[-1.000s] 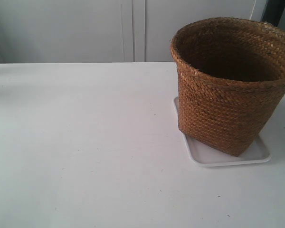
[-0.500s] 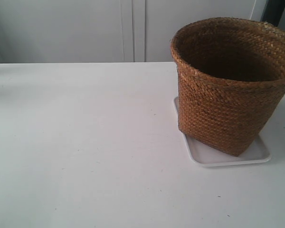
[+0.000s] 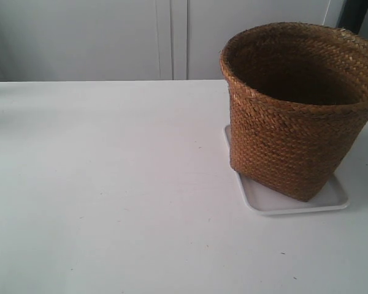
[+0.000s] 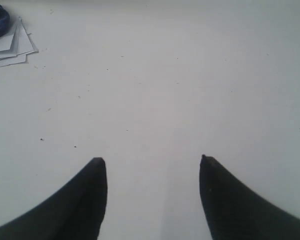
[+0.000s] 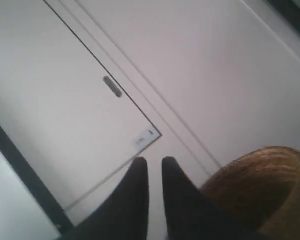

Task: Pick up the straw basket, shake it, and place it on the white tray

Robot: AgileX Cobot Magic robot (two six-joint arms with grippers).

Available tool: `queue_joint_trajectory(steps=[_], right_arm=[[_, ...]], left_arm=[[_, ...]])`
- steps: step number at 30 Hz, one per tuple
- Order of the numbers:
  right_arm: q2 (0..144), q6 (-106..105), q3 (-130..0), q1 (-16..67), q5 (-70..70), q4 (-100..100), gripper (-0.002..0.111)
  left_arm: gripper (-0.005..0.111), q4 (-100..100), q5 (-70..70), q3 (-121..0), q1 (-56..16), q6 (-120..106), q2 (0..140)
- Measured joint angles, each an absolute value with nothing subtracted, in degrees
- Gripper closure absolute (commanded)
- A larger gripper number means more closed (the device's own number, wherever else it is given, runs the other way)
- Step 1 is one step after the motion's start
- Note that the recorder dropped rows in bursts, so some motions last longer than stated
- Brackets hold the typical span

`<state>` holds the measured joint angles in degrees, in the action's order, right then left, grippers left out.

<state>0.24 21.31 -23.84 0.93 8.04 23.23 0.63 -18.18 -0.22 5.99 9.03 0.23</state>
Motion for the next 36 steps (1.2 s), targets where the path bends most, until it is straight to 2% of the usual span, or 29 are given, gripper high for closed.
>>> queue_joint_trajectory(steps=[5,11,17,26,32,36], right_arm=[[0.2,1.4,-14.6,0.9,7.4,23.7,0.097],[0.2,-4.2,-0.9,0.9,1.4,23.7,0.097],[0.2,-8.3,-0.3,0.9,2.8,22.7,0.097],[0.2,-19.7,-0.3,0.9,18.3,21.3,0.097],[0.2,-20.0,-0.3,0.9,17.8,20.9,0.097],[0.2,-19.6,-0.3,-1.8,14.5,20.7,0.097]], left_arm=[[0.048,0.6,-18.2,-0.2,6.0,9.0,0.2],[0.048,0.6,-18.2,-0.2,6.0,9.0,0.2],[0.048,0.6,-18.2,-0.2,6.0,9.0,0.2],[0.048,0.6,-18.2,-0.2,6.0,8.9,0.2],[0.048,0.6,-18.2,-0.2,6.0,8.9,0.2],[0.048,0.6,-18.2,-0.2,6.0,8.9,0.2]])
